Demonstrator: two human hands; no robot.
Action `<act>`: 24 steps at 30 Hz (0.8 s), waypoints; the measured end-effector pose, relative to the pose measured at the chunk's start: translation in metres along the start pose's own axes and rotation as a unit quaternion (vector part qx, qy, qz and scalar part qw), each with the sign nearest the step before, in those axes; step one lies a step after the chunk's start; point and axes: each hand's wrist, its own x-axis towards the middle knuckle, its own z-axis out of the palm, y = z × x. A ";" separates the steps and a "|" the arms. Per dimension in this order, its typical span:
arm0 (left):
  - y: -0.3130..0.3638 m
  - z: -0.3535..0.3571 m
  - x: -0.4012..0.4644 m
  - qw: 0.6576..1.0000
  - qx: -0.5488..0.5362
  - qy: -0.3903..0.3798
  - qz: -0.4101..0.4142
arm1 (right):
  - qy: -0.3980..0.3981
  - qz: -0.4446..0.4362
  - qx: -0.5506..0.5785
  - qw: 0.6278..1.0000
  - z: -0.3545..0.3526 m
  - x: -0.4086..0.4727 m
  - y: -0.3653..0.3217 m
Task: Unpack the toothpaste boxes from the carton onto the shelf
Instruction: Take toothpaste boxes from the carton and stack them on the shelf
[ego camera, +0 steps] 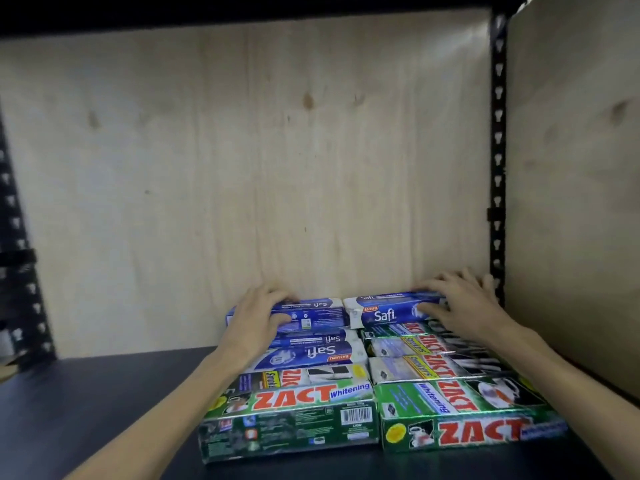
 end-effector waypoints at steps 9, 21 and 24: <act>0.011 -0.011 -0.003 0.993 -0.088 -0.014 -0.074 | 0.003 0.025 -0.034 0.999 -0.008 -0.010 -0.016; 0.054 -0.019 -0.028 0.976 -0.192 0.008 -0.103 | 0.042 0.068 -0.009 0.997 -0.008 -0.028 -0.056; 0.068 -0.018 -0.035 0.975 -0.189 0.003 -0.119 | 0.032 0.074 0.038 0.996 -0.017 -0.037 -0.069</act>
